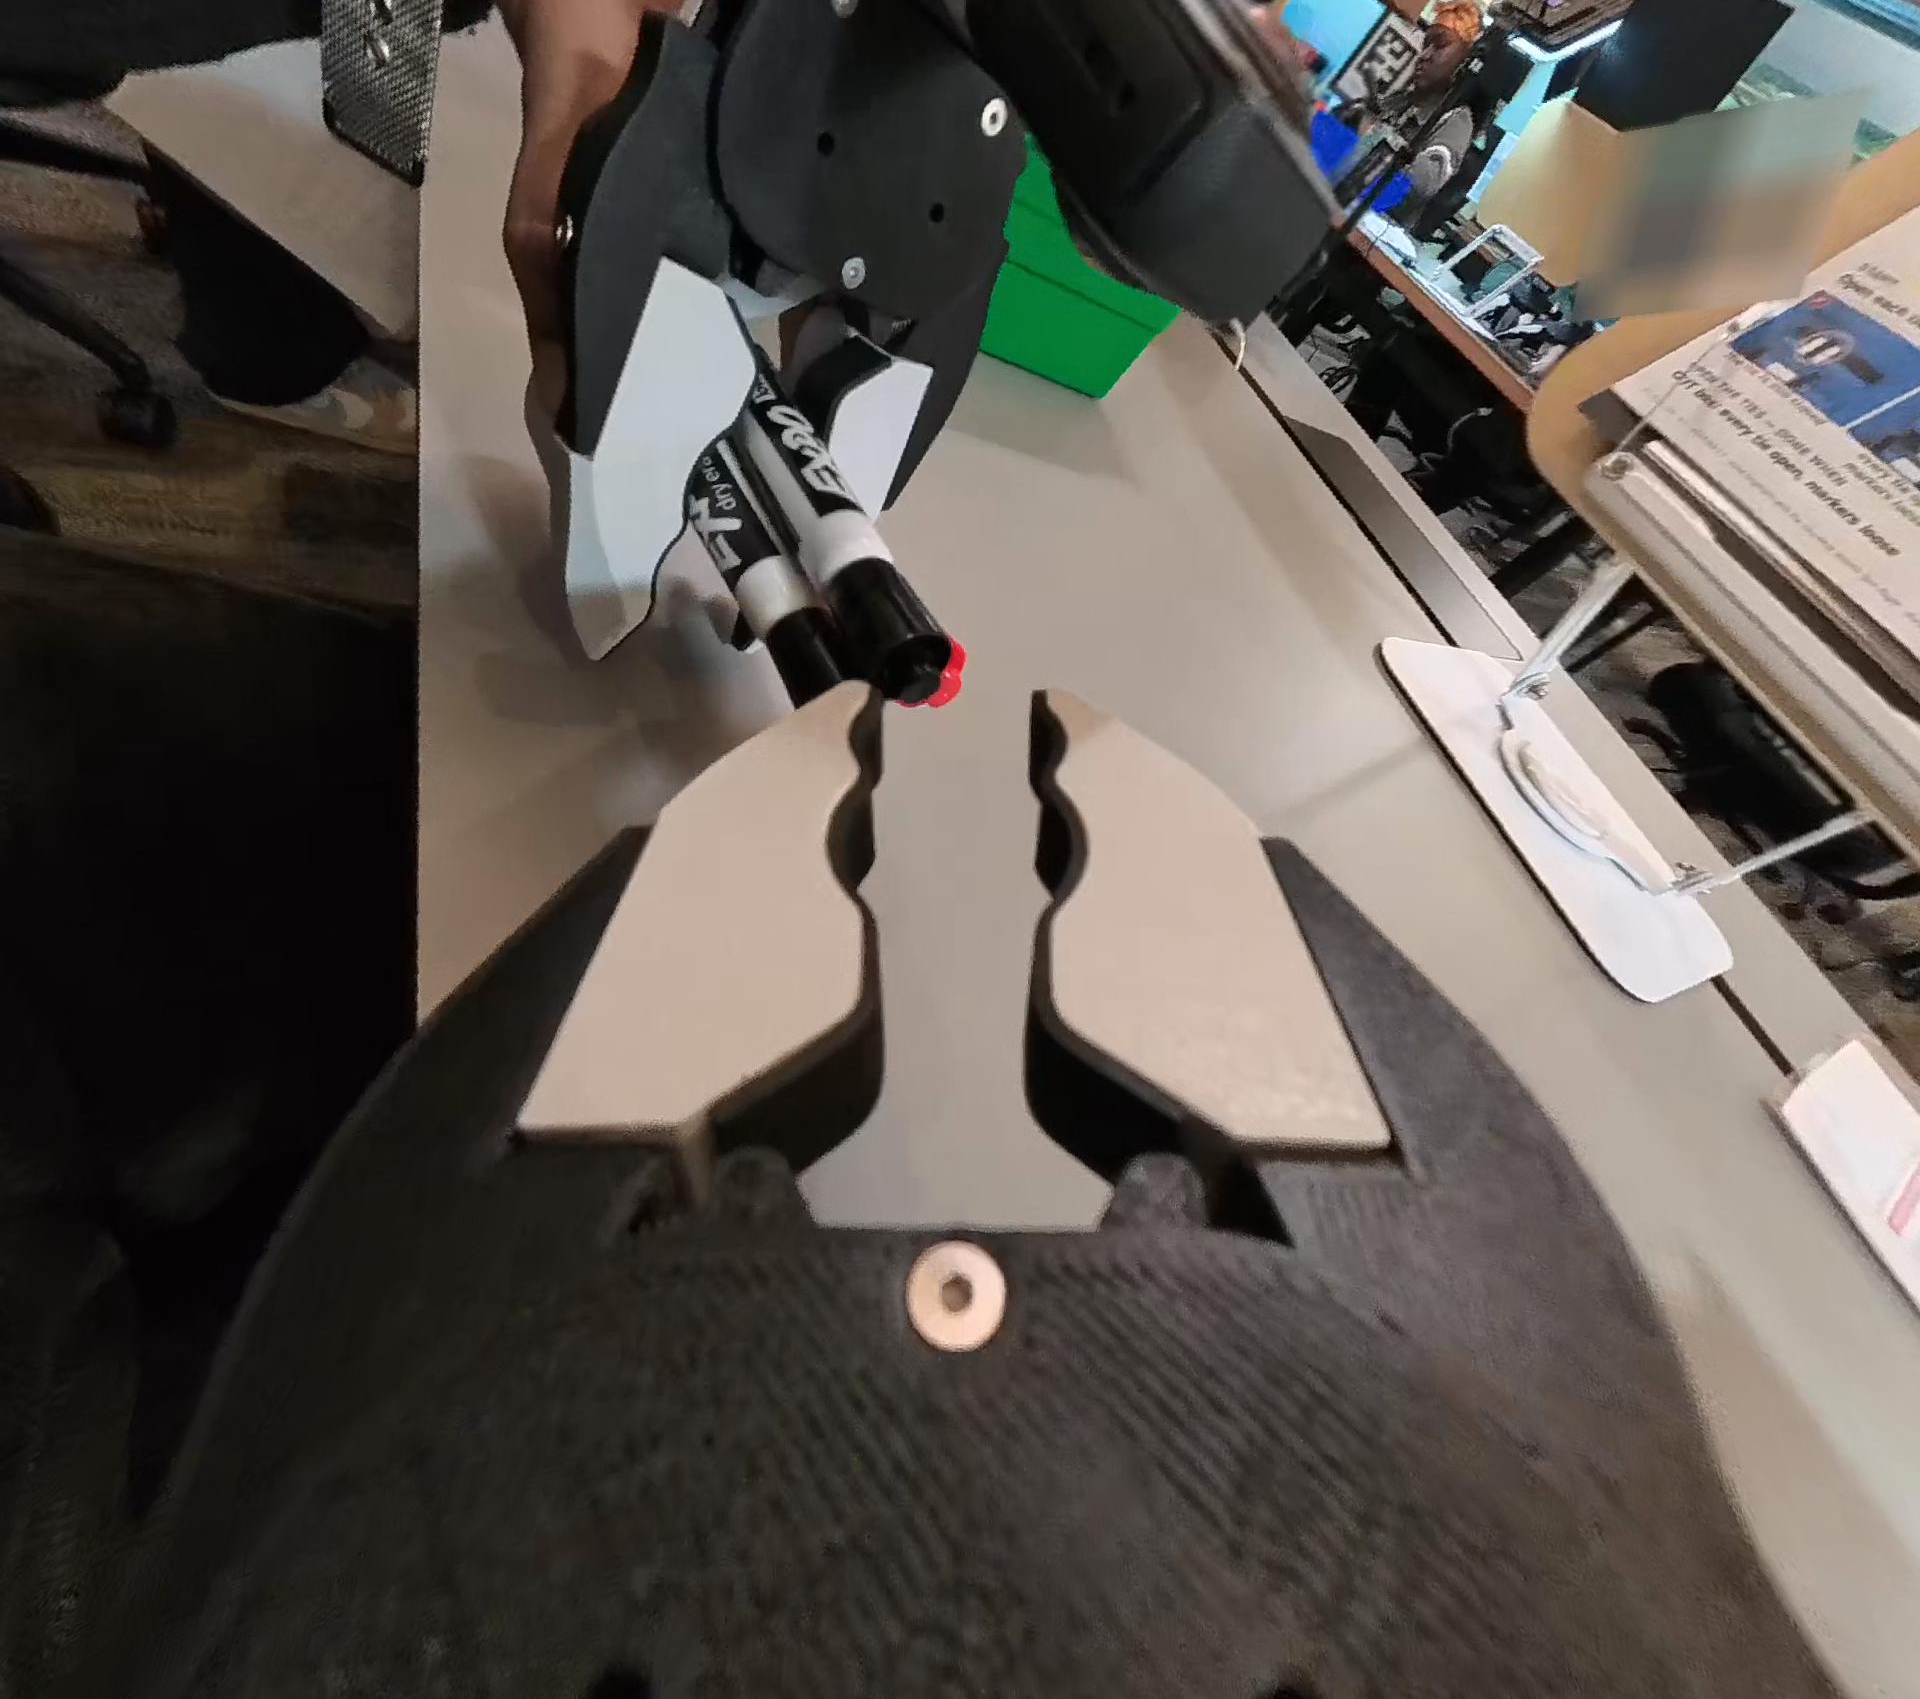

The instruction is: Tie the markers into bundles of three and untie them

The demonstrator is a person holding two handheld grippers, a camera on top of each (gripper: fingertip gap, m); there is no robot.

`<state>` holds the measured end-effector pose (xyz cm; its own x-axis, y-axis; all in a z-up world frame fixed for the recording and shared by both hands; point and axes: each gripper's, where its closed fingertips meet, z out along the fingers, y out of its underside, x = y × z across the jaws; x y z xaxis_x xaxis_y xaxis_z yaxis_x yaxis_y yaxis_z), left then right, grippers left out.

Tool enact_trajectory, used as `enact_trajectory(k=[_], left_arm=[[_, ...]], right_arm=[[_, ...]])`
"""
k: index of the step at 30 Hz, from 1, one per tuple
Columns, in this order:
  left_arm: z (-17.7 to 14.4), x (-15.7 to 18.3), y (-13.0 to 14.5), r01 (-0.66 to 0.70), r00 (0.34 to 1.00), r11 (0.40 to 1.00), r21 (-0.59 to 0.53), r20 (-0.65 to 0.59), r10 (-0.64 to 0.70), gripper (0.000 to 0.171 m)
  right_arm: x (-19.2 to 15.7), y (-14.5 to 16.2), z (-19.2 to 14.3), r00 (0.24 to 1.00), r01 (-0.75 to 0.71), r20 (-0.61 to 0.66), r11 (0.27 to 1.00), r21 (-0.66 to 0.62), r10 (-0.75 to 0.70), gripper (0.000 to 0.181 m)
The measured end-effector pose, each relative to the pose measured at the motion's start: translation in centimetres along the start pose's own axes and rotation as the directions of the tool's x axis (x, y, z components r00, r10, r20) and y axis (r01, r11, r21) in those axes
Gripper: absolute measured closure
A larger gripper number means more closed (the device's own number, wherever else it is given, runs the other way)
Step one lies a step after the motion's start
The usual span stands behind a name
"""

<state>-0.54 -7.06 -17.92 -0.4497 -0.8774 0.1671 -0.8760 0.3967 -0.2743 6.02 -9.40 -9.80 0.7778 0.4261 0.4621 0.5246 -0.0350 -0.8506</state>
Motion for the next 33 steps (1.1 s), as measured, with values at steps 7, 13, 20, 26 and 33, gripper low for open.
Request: enact_trajectory(k=[7,13,20,26,33], left_arm=[[-0.1,0.0,0.0,0.001,1.000,1.000,0.006,-0.001,-0.001,0.128],[0.1,0.3,-0.2,-0.005,1.000,1.000,-0.002,-0.010,0.005,0.128],[0.3,0.5,-0.3,-0.010,1.000,1.000,-0.006,-0.014,0.010,0.127],[-0.2,0.0,-0.1,0.002,1.000,1.000,0.009,0.004,-0.002,0.128],[-0.8,-0.1,-0.1,0.007,1.000,1.000,0.026,0.010,-0.008,0.128]], right_arm=[[0.8,0.2,-0.1,0.996,-0.084,-0.009,0.996,-0.011,0.084,0.181],[-0.3,-0.1,0.1,0.997,-0.077,0.032,0.997,-0.008,0.077,0.181],[-0.1,0.1,0.2,0.998,-0.055,0.005,0.998,-0.017,0.055,0.181],[1.0,0.3,0.1,0.990,-0.135,-0.040,0.991,-0.009,0.134,0.179],[-1.2,2.8,1.2,0.922,-0.368,0.055,0.913,-0.179,0.382,0.170]])
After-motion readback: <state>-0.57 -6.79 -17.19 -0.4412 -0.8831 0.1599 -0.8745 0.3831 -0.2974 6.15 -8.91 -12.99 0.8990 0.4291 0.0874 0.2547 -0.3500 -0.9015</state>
